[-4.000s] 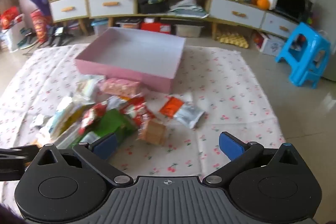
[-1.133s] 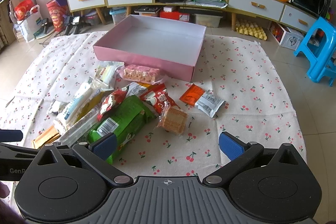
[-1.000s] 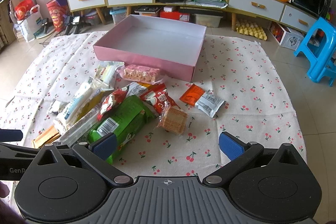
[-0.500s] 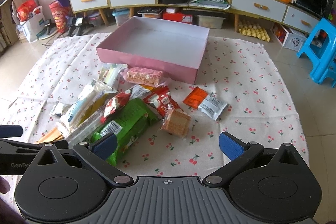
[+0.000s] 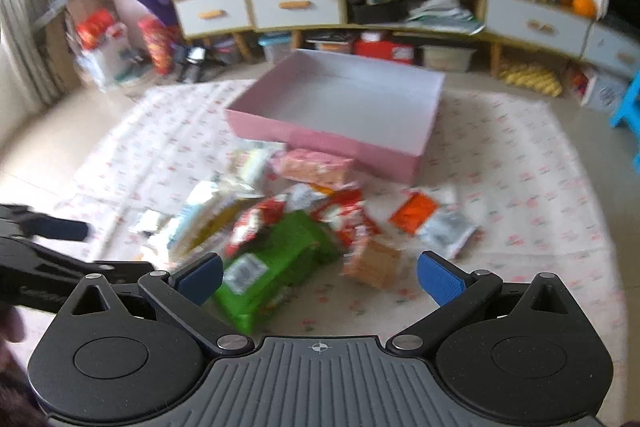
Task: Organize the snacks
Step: 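Grasp the white milk-bread pack with the left gripper while the right grasps the red chip bag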
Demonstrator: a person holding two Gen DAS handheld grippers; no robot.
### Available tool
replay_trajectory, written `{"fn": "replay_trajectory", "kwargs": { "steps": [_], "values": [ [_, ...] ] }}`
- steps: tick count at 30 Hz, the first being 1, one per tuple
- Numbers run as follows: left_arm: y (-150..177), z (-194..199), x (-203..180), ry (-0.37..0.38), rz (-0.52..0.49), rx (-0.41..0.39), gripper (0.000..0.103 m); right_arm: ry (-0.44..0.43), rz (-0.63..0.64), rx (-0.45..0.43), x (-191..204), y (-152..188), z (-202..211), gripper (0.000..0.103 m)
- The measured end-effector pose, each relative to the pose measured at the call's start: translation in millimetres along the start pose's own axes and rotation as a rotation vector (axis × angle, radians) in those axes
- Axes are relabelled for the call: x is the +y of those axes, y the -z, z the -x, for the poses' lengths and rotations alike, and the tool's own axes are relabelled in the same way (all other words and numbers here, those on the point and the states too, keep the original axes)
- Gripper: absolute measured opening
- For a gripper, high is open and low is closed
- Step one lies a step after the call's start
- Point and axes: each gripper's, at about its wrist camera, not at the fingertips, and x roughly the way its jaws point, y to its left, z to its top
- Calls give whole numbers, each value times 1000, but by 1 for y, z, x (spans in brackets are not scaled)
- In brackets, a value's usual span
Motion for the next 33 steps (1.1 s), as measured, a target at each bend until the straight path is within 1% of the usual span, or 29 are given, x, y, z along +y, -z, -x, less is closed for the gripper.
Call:
{"fn": "replay_trajectory", "kwargs": {
  "steps": [4,6,10,12,15,17,19,21,24,26,28,30,33],
  "values": [
    [-5,-7,10,54,31,1,90,-135,-69,48,-8,-1,-9,103],
    [-8,-13,15,78,40,5,85,-168,-108,56,-10,-4,-11,103],
    [-13,-25,21,114,34,0,72,-230,-171,121,-14,-15,-22,103],
    [-17,-29,22,126,12,-15,65,-246,-213,152,-17,-20,-30,103],
    [-21,-34,23,144,-8,-27,60,-251,-262,174,-19,-25,-40,102],
    [-23,-38,25,160,1,-23,56,-251,-292,179,-21,-27,-49,100],
    [-25,-43,27,184,22,-12,53,-264,-343,187,-24,-28,-57,96],
    [-27,-49,27,197,32,7,48,-287,-404,202,-28,-29,-66,88],
    [-28,-54,25,191,34,22,47,-304,-459,216,-30,-31,-76,80],
    [-29,-55,25,184,37,22,45,-311,-475,219,-28,-31,-81,69],
    [-30,-56,26,179,46,23,43,-317,-477,213,-25,-34,-83,64],
    [-31,-56,28,176,55,26,43,-309,-475,210,-20,-36,-85,57],
    [-32,-57,28,167,59,31,43,-291,-487,220,-16,-38,-90,49]
  ]
}}
